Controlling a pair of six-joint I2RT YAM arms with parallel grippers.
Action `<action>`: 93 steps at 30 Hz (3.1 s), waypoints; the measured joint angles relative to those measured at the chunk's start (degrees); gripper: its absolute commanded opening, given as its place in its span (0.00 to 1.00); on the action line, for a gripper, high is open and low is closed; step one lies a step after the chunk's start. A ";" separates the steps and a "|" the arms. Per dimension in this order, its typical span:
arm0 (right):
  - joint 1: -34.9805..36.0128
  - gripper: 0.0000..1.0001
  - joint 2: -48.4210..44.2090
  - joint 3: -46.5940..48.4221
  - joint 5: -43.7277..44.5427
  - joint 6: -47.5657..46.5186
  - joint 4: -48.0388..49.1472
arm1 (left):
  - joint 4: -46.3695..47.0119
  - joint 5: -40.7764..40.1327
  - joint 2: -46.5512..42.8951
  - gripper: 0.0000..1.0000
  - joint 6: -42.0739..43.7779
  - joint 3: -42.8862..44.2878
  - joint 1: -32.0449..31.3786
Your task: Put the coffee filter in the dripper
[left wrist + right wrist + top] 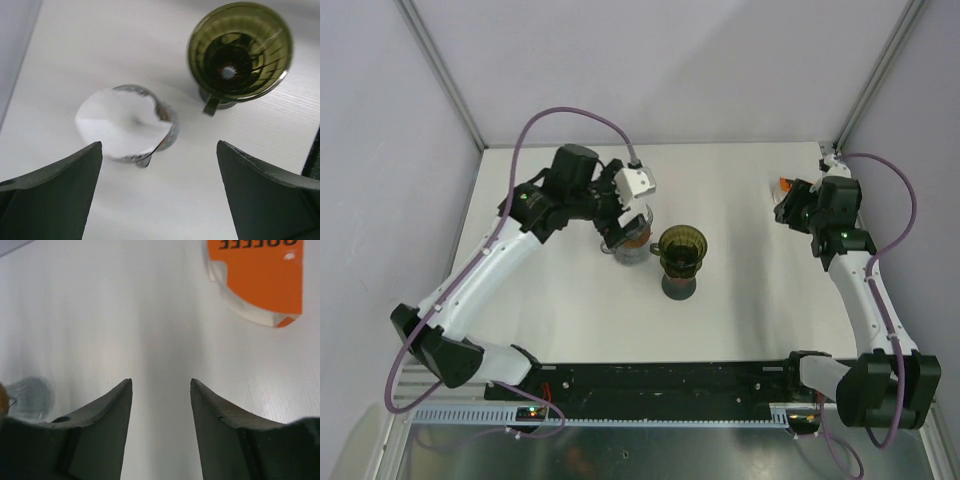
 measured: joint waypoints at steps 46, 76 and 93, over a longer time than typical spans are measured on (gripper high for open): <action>13.27 0.33 58.42 4.57 46.23 -85.64 55.21 | 0.02 -5.68 -3.21 1.00 -2.40 -5.81 9.40; 10.45 0.00 61.48 6.97 46.95 -86.40 58.12 | 0.02 -5.64 -2.99 1.00 -2.40 -5.81 9.62; 14.80 0.00 43.41 7.15 44.33 -57.79 32.11 | 0.00 -4.98 -2.99 1.00 -2.40 -5.81 9.70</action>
